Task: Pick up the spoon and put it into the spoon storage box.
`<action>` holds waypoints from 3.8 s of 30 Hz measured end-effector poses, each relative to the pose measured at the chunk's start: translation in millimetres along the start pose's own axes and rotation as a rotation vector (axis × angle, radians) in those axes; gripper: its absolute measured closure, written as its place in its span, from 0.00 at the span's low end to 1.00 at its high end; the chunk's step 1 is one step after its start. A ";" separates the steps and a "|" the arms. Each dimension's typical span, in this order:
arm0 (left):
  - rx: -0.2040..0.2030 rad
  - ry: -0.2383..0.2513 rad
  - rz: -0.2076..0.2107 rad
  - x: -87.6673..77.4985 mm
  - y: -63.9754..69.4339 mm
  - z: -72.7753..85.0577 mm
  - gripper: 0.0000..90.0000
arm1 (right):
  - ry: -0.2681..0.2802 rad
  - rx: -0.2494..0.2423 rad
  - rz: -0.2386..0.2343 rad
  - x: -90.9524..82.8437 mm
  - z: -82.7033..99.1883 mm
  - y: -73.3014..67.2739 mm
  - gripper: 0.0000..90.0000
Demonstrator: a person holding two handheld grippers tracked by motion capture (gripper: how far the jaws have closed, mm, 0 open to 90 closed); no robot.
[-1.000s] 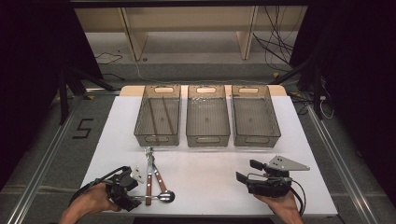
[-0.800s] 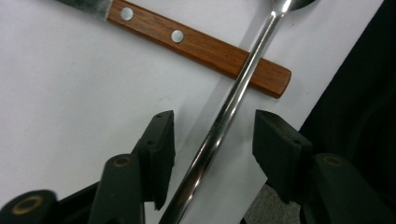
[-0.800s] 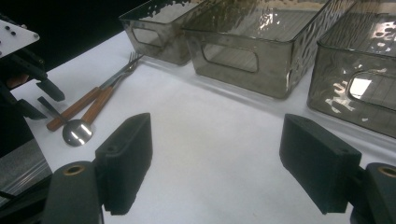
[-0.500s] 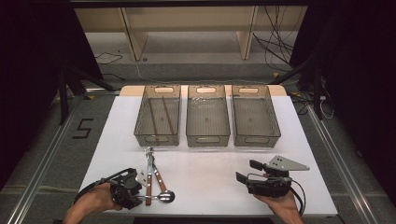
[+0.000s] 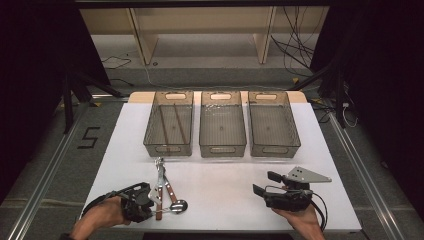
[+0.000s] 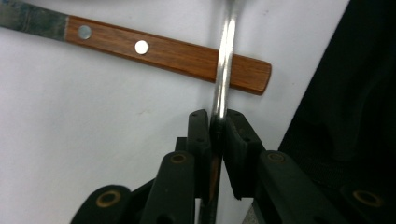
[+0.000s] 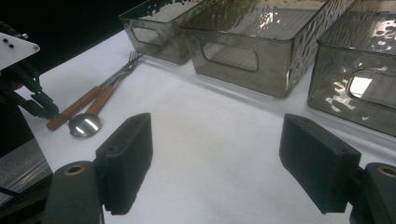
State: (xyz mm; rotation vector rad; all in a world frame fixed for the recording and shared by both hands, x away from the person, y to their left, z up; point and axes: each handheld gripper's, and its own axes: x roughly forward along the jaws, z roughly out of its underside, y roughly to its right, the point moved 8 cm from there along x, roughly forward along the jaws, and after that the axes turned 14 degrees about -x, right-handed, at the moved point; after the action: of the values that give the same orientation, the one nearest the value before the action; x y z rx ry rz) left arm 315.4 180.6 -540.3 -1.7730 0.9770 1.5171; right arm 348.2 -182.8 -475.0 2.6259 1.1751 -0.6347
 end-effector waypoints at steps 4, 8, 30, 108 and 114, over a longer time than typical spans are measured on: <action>0.006 0.015 0.001 -1.6 0.7 -0.9 0.91 | 0.000 0.000 0.001 0.1 0.1 0.3 0.30; -0.004 0.031 0.003 -4.1 0.0 -1.8 0.92 | -0.001 0.003 0.000 0.1 0.2 0.3 0.30; -0.185 0.311 0.059 -37.4 -8.2 -52.1 0.92 | 0.002 0.000 -0.001 0.0 -0.2 0.0 0.30; -0.446 0.749 0.054 -75.7 -82.8 -281.8 0.92 | 0.021 -0.001 -0.028 -1.4 -0.7 -3.7 0.27; -0.479 0.730 0.046 -65.3 -88.7 -286.3 0.92 | 0.018 0.000 -0.030 -1.2 -0.3 -4.2 0.27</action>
State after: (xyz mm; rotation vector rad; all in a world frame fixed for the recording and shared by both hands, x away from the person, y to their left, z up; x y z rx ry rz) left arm 540.1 2.9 -430.5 -2.7754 1.0296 1.1943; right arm 344.5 -180.7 -474.2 2.6243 1.2213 -0.6171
